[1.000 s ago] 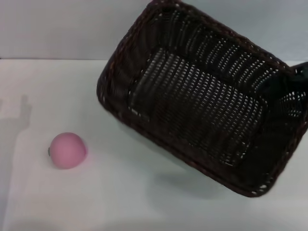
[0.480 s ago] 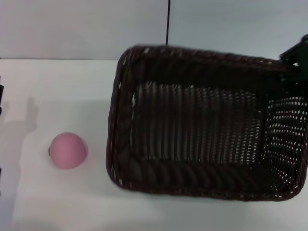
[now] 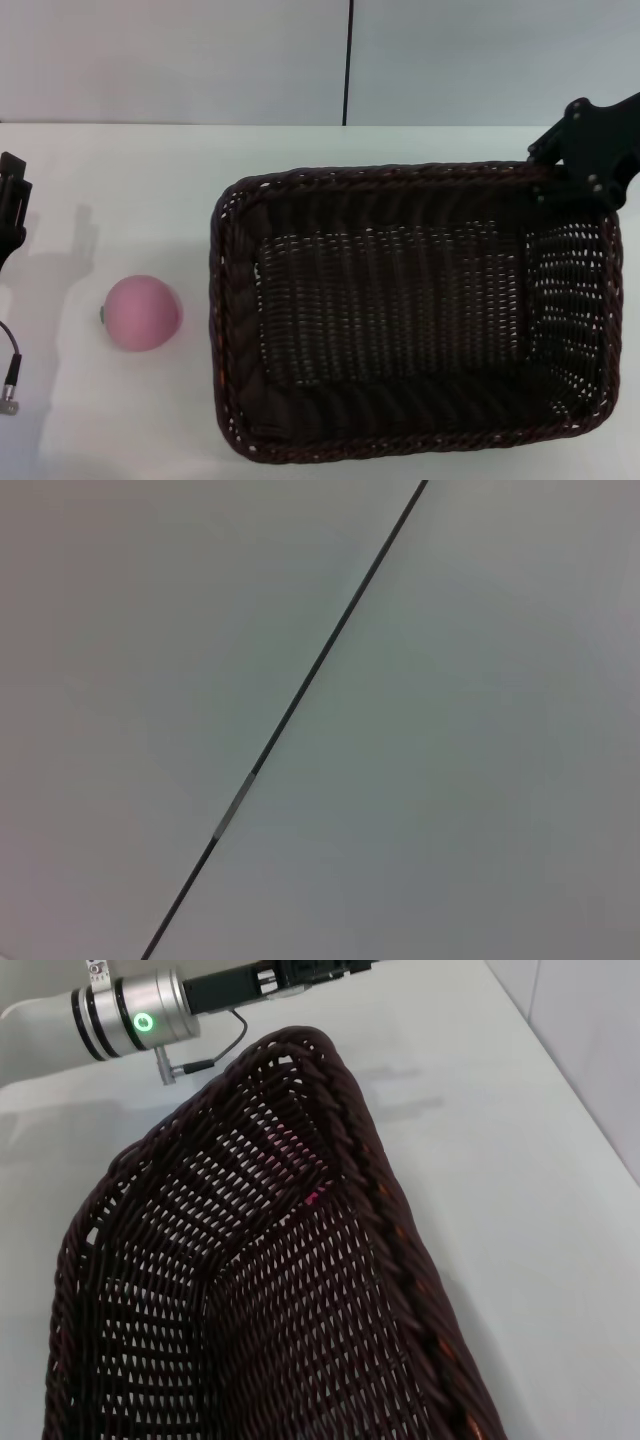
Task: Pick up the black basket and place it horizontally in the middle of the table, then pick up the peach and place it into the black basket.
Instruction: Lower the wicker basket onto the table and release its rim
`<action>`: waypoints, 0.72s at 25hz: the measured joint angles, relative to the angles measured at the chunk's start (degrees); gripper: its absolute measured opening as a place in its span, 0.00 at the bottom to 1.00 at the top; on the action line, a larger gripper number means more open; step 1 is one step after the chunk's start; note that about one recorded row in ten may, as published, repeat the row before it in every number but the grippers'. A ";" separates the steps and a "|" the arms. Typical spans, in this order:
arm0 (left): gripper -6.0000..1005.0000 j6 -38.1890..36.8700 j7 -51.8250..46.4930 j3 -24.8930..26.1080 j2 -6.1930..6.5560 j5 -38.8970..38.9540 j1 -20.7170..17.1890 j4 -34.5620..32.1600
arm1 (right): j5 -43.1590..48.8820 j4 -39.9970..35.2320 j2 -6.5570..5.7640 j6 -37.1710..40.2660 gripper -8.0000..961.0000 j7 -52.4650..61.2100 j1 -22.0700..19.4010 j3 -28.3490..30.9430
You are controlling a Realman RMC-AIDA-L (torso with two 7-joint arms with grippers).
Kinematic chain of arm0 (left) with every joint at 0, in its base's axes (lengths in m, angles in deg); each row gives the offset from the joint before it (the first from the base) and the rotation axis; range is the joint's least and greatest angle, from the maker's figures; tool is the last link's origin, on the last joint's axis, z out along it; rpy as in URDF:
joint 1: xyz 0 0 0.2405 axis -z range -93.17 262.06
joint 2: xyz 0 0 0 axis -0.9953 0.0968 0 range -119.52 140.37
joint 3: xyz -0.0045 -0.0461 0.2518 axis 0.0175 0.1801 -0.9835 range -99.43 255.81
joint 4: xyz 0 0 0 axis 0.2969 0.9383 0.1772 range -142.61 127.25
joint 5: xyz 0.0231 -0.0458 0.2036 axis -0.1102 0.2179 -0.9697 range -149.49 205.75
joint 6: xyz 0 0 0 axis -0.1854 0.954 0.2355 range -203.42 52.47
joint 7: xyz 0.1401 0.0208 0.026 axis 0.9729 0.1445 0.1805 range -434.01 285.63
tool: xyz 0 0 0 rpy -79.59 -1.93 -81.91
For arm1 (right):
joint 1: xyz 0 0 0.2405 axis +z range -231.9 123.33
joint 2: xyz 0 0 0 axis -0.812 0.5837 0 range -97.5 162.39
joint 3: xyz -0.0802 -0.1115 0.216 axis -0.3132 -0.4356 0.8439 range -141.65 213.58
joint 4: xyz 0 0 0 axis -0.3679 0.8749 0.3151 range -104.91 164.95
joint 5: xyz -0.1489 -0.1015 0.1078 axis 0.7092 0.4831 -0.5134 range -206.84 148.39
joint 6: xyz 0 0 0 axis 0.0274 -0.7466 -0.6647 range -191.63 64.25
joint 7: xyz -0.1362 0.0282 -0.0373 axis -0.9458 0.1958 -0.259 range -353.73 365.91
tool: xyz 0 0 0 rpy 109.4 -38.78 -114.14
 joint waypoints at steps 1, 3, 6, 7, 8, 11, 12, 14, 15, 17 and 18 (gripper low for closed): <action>0.69 0.09 0.00 -0.14 0.00 0.00 -0.02 0.00 | -0.08 0.40 0.02 -0.02 0.24 -0.15 0.21 0.02; 0.69 0.24 0.00 -0.44 0.00 0.00 -0.04 0.00 | -0.13 1.10 0.02 -0.34 0.25 -0.20 0.55 0.09; 0.69 0.25 0.00 -0.65 0.00 -0.01 -0.20 0.01 | -0.08 1.81 0.20 -1.07 0.25 -0.22 0.99 -0.01; 0.69 0.25 0.00 -0.65 0.00 -0.01 -0.20 0.01 | 0.02 1.90 0.37 -1.25 0.25 -0.28 1.05 -0.03; 0.69 0.25 0.00 -0.66 0.00 -0.01 -0.31 0.01 | 0.08 1.94 0.52 -1.38 0.26 -0.44 1.07 -0.07; 0.69 0.22 0.00 -0.67 0.00 -0.01 -1.07 0.52 | 0.13 1.79 0.77 -1.49 0.26 -1.31 1.07 -0.10; 0.69 0.22 0.00 -0.67 0.00 -0.01 -1.07 0.52 | 0.14 1.79 0.84 -1.52 0.26 -1.63 1.07 -0.11; 0.69 0.23 0.00 -0.68 0.00 -0.01 -1.38 0.71 | 0.20 1.88 0.92 -1.83 0.27 -2.19 1.10 -0.12; 0.69 0.23 0.00 -0.68 0.00 -0.01 -1.81 1.06 | 0.23 2.02 0.97 -2.23 0.27 -2.41 1.13 -0.12; 0.69 0.28 0.00 -0.81 0.00 0.00 -1.96 1.37 | 0.27 2.23 1.10 -3.10 0.27 -2.90 1.15 -0.15; 0.69 0.29 0.00 -1.23 0.00 -0.01 -2.08 1.48 | 0.29 2.25 1.16 -3.49 0.28 -3.03 1.15 -0.17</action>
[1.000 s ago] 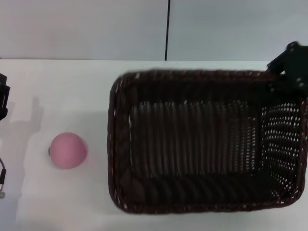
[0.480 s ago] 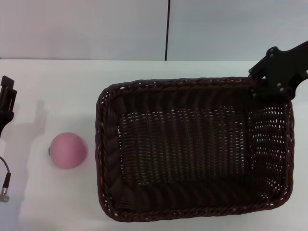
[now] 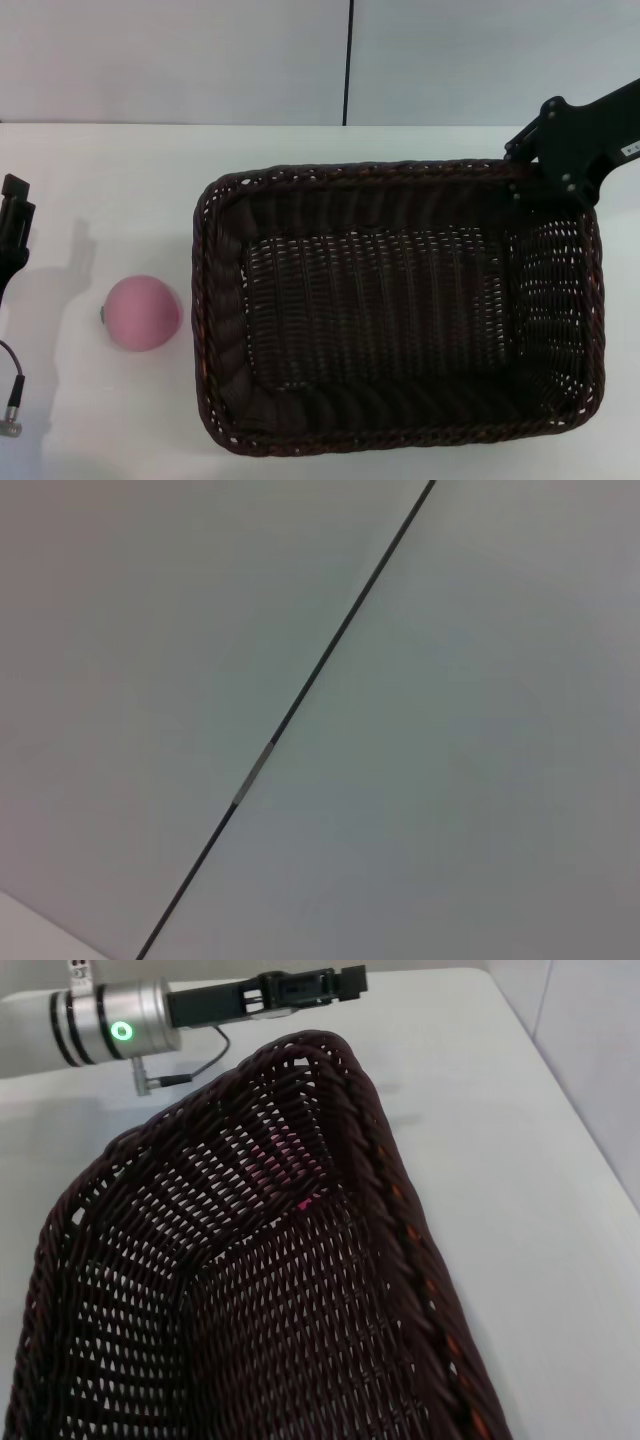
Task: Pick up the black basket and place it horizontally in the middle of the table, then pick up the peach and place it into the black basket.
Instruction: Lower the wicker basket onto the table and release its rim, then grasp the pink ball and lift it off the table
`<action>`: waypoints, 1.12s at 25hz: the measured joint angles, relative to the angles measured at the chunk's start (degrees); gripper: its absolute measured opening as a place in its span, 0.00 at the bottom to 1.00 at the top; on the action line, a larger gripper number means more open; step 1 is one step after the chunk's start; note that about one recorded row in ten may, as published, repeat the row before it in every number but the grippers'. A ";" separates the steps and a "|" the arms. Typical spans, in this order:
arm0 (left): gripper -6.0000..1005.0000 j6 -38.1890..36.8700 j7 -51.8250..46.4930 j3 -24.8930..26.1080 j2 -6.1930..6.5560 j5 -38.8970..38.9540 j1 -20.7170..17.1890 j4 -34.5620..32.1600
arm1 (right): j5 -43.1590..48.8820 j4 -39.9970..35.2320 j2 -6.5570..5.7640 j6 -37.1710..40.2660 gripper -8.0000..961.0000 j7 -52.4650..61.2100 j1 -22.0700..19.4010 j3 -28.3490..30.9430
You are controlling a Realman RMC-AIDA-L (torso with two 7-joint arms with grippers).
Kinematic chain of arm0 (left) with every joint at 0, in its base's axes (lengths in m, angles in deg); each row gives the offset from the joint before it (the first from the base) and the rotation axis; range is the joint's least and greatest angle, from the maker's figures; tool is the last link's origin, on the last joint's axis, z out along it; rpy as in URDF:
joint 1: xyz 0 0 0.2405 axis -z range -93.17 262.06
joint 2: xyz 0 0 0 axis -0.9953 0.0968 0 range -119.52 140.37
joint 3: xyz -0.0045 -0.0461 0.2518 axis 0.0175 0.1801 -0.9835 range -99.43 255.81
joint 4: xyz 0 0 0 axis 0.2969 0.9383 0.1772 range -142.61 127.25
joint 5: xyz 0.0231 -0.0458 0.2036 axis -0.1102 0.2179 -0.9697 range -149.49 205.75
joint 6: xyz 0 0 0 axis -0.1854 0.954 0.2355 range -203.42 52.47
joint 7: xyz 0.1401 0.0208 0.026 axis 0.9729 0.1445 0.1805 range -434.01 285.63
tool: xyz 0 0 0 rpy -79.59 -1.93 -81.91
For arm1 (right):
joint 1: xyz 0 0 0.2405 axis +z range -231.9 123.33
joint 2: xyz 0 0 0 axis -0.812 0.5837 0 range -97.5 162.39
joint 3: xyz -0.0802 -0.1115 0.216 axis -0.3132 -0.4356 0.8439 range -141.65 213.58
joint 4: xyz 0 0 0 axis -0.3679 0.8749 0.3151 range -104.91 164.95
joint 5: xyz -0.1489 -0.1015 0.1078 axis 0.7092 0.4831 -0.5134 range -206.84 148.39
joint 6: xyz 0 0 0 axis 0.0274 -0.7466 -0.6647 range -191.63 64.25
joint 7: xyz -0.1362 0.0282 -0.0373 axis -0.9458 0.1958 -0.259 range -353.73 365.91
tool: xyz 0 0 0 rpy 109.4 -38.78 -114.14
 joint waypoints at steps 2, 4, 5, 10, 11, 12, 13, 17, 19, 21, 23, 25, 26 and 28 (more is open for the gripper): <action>0.69 0.00 0.00 -0.15 0.00 0.00 -0.03 0.07 | 0.05 0.03 0.10 -0.80 0.28 -0.35 -0.05 -0.11; 0.68 -0.01 0.00 -0.30 0.00 0.00 -0.06 0.30 | 0.05 0.03 0.15 -1.40 0.28 -0.74 -0.21 -0.43; 0.68 0.00 0.00 -0.37 0.00 0.00 -0.07 0.49 | 0.05 0.04 0.19 -1.56 0.29 -0.99 -0.27 -0.72; 0.68 0.04 0.00 -0.99 -0.09 0.00 -0.07 0.74 | 0.05 0.21 1.21 -4.28 0.30 -1.77 -0.69 -2.87; 0.68 0.04 0.00 -1.12 -0.09 0.00 -0.07 0.79 | 0.05 0.21 1.21 -4.28 0.30 -1.77 -0.69 -2.87; 0.68 0.04 0.00 -1.27 -0.09 0.00 -0.07 0.84 | 0.05 0.54 1.33 -5.01 0.30 -2.16 -0.71 -3.01; 0.68 0.04 0.00 -1.42 -0.09 0.00 -0.07 0.87 | 0.05 0.84 1.37 -5.70 0.30 -2.56 -0.71 -2.99; 0.68 0.53 0.00 -1.93 -0.09 0.00 -0.17 1.08 | -0.59 2.25 1.45 -8.25 0.33 -4.60 -0.64 -2.35; 0.68 0.76 0.00 -1.98 -0.09 0.00 -0.32 1.21 | -1.49 2.60 1.50 -9.74 0.35 -5.55 -0.70 -1.98; 0.68 0.87 0.00 -2.21 -0.09 0.01 -0.54 1.32 | -3.32 2.78 1.55 -11.45 0.35 -6.27 -1.23 -1.37; 0.68 0.86 0.00 -2.63 -0.08 0.01 -0.65 1.28 | -6.33 2.87 1.57 -12.95 0.35 -7.16 -2.40 -0.01; 0.68 0.58 -0.03 -3.53 0.09 0.01 -0.65 0.97 | -11.90 2.71 1.73 -14.11 0.35 -8.01 -4.85 2.76; 0.68 0.25 -0.34 -4.39 0.25 -0.01 -0.56 0.57 | -15.17 2.66 1.90 -14.63 0.35 -8.40 -6.21 4.28; 0.68 -0.62 -2.78 -7.15 0.51 -0.91 -0.01 -1.92 | -22.39 2.61 2.66 -15.18 0.35 -9.80 -9.87 7.63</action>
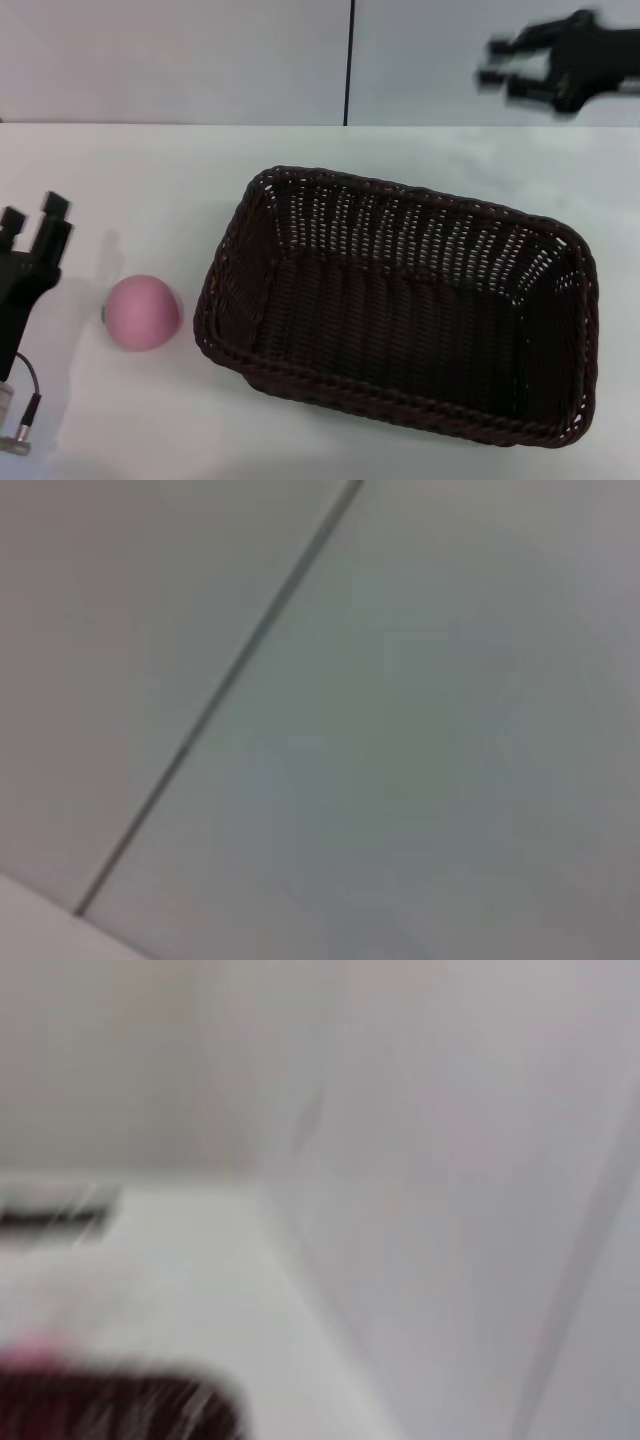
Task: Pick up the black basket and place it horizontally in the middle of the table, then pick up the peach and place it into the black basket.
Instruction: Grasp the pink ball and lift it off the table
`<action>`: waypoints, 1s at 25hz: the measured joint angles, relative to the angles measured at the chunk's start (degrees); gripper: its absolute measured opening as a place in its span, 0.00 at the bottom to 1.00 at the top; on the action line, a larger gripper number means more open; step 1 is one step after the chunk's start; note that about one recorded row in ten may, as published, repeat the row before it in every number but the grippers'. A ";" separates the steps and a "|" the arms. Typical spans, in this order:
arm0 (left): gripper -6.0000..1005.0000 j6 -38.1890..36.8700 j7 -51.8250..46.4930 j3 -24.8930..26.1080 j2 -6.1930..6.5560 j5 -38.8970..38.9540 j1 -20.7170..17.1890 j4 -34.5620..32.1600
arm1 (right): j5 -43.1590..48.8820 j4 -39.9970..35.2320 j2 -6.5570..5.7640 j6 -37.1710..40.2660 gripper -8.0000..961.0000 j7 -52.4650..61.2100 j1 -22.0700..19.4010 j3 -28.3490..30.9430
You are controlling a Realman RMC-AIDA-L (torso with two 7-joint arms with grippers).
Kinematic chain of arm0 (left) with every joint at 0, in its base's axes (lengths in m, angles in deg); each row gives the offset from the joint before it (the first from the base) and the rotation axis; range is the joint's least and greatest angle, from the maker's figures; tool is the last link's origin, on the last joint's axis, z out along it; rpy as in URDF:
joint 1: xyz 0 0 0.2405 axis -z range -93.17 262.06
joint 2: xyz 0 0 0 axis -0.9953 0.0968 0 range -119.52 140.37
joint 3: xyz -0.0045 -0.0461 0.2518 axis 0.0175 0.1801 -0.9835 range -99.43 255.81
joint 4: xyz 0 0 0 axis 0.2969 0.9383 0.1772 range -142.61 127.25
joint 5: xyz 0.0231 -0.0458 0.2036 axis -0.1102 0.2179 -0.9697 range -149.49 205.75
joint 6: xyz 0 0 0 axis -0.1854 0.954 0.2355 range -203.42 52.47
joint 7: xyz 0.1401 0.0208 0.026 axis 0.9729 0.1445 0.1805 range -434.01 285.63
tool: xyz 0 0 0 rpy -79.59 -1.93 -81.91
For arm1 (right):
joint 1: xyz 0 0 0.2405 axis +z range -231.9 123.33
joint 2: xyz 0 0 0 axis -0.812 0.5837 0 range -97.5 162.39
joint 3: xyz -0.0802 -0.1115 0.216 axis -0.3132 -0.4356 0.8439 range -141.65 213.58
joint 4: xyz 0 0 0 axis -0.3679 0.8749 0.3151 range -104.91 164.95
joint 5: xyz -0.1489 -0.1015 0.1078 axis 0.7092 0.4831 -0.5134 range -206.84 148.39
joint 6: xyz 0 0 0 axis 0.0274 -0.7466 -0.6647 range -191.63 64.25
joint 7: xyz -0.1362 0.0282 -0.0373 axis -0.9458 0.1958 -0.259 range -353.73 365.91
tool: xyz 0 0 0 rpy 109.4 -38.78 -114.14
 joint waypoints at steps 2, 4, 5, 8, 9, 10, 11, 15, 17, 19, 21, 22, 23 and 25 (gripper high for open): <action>0.68 -0.82 -6.32 -4.07 0.10 -2.25 1.01 -5.80 | -8.92 0.26 1.42 -0.72 0.35 -2.05 -4.51 3.49; 0.68 -1.01 -13.77 -8.49 0.12 -4.83 2.05 -12.63 | -17.23 1.59 2.74 -1.21 0.35 -4.87 -8.91 6.12; 0.68 -1.06 -16.45 -10.33 0.15 -5.69 2.39 -15.21 | -20.27 2.59 3.10 -1.32 0.35 -6.38 -10.65 6.97; 0.68 -1.49 -21.71 -15.42 0.27 -7.40 2.64 -22.49 | -28.22 6.57 3.94 -1.31 0.35 -9.49 -14.83 10.10; 0.68 -1.51 -22.04 -15.83 0.27 -7.46 2.54 -23.27 | -30.02 8.24 4.13 -1.17 0.35 -9.99 -15.96 11.37; 0.68 -1.59 -22.64 -16.52 0.32 -7.66 2.29 -24.66 | -31.57 10.24 4.25 -0.97 0.35 -10.64 -16.98 12.67; 0.68 -1.64 -23.05 -16.86 0.37 -7.88 2.02 -25.51 | -32.68 12.15 4.32 -0.80 0.35 -11.40 -17.84 13.71; 0.68 -1.74 -24.13 -17.60 0.51 -11.33 1.39 -28.07 | -33.73 17.75 4.69 -0.93 0.35 -16.13 -19.86 17.60; 0.68 -1.69 -24.09 -17.64 0.51 -13.45 1.32 -28.36 | -33.79 18.89 4.83 -1.10 0.35 -17.25 -20.32 18.59; 0.68 -1.58 -23.92 -17.66 0.51 -15.23 1.26 -28.55 | -33.82 19.41 4.89 -1.21 0.35 -17.64 -20.65 19.04; 0.68 -1.69 -23.78 -17.67 0.52 -16.01 1.14 -28.62 | -33.86 19.50 4.91 -1.29 0.35 -17.65 -20.72 19.16; 0.67 -1.78 -23.72 -17.68 0.52 -16.44 1.03 -28.69 | -33.88 19.55 4.91 -1.32 0.35 -17.66 -20.72 19.16; 0.67 -1.81 -23.71 -17.68 0.53 -16.73 0.95 -28.76 | -33.90 19.60 4.91 -1.33 0.35 -17.65 -20.70 19.18; 0.67 -1.84 -23.63 -17.70 0.53 -17.21 0.51 -29.00 | -33.93 19.73 4.91 -1.33 0.35 -17.68 -20.60 19.21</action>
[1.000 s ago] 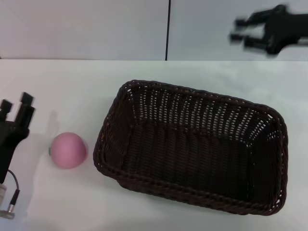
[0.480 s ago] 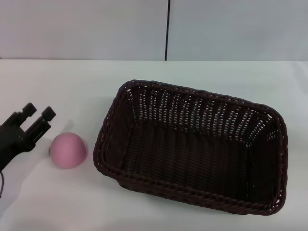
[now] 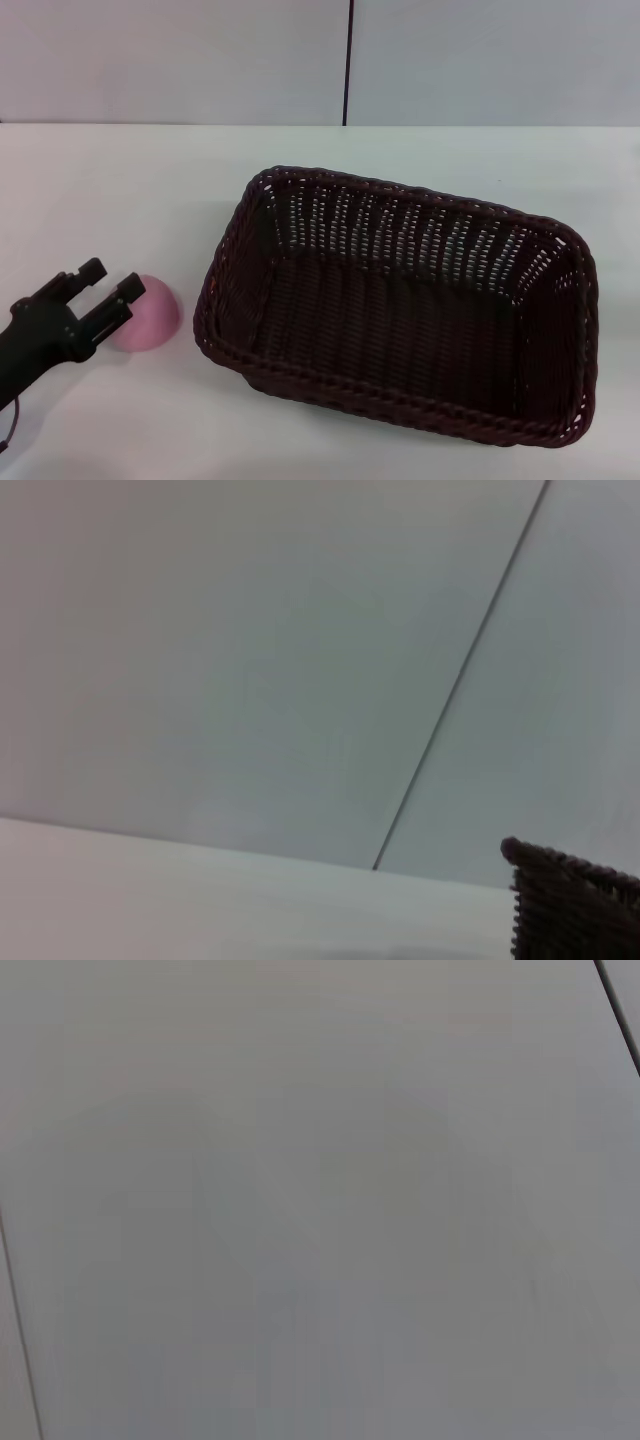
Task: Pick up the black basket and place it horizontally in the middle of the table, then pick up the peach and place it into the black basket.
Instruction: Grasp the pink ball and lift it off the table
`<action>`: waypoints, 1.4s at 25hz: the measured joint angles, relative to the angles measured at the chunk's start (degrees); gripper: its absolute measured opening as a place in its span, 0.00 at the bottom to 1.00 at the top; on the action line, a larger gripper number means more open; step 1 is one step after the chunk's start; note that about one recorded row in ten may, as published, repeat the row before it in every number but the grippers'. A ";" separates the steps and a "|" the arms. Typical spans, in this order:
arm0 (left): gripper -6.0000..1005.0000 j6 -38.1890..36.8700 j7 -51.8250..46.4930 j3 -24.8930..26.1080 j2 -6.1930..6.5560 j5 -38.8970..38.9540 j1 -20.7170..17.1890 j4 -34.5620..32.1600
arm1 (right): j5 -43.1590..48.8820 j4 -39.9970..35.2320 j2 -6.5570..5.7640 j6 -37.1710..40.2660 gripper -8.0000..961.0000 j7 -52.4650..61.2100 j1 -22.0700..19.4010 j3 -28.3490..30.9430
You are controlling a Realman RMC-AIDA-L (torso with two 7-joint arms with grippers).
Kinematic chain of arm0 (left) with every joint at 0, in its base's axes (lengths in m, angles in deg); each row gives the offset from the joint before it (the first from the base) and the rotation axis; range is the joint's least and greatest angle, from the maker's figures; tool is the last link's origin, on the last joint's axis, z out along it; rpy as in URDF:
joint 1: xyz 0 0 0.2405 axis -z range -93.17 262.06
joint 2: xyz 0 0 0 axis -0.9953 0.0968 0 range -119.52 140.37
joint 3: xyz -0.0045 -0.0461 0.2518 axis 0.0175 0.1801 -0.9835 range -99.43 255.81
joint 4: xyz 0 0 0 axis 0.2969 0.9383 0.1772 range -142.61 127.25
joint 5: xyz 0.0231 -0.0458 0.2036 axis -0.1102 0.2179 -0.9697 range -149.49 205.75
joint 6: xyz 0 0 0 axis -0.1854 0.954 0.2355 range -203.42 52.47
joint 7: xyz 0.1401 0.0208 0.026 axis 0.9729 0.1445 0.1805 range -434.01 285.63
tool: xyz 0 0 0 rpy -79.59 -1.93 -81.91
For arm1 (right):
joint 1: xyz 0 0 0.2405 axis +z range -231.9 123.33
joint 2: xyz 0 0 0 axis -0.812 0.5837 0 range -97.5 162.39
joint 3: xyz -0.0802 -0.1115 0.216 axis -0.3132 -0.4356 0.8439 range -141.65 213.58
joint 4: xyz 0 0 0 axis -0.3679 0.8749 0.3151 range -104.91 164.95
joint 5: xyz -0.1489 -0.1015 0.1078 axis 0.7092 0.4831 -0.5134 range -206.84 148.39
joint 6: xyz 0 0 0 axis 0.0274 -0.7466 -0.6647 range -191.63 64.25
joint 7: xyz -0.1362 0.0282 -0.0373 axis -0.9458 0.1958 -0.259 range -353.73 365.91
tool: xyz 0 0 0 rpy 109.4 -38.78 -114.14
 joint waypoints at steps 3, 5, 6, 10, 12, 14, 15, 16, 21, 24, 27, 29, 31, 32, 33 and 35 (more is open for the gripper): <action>0.67 0.05 0.18 0.00 -0.03 -0.26 -0.70 -0.12 | -0.03 0.18 0.03 0.00 0.35 -0.06 0.21 0.03; 0.66 0.19 0.21 0.00 -0.05 -0.50 -1.00 -0.13 | -0.04 0.31 0.18 0.01 0.35 -0.07 0.35 0.01; 0.66 0.33 0.37 0.00 -0.08 -0.80 -1.22 -0.13 | -0.05 0.33 0.28 0.01 0.35 -0.07 0.42 -0.01; 0.66 0.51 1.32 0.00 -0.15 -1.02 -1.62 -0.03 | -0.07 0.41 0.61 0.01 0.35 -0.06 0.74 -0.32; 0.65 1.09 1.70 0.00 -0.22 -1.35 -1.76 0.18 | -0.08 0.61 0.65 0.01 0.35 -0.06 0.78 -0.45; 0.62 1.62 1.74 -0.07 -0.25 -1.65 -1.72 0.32 | -0.09 0.72 0.70 0.01 0.35 -0.06 0.80 -0.44; 0.61 1.62 1.74 -0.07 -0.25 -1.65 -1.72 0.32 | -0.09 0.75 0.76 0.01 0.35 -0.07 0.80 -0.39; 0.60 1.62 1.74 -0.07 -0.25 -1.65 -1.72 0.32 | -0.09 0.77 0.86 0.01 0.35 -0.07 0.80 -0.29; 0.57 1.69 1.99 -0.52 -0.34 -1.71 -1.69 0.43 | -0.09 0.90 1.36 0.03 0.35 -1.51 0.46 -0.30; 0.51 1.68 1.79 -0.87 -0.35 -1.73 -1.56 0.89 | -0.13 1.57 1.44 0.03 0.35 -2.17 0.37 -0.31; 0.42 1.73 1.89 -1.19 -0.35 -1.74 -1.34 1.29 | -0.14 1.85 1.44 0.03 0.35 -2.32 0.35 -0.12; 0.36 1.73 1.97 -1.45 -0.37 -1.75 -1.27 1.37 | -0.14 1.86 1.44 0.03 0.35 -2.33 0.31 -0.11; 0.32 1.40 1.81 -1.47 -0.44 -1.75 -1.26 1.41 | -0.14 1.86 1.44 0.05 0.35 -2.34 0.27 -0.05; 0.30 1.40 1.81 -1.47 -0.44 -1.75 -1.26 1.41 | -0.14 1.86 1.43 0.07 0.35 -2.34 0.26 -0.03; 0.28 1.40 1.81 -1.47 -0.44 -1.75 -1.26 1.41 | -0.16 1.87 1.43 0.07 0.35 -2.34 0.26 -0.01; 0.24 0.74 1.68 -1.18 -0.44 -1.55 -1.33 1.49 | -0.15 1.93 1.43 0.08 0.35 -2.37 0.25 -0.01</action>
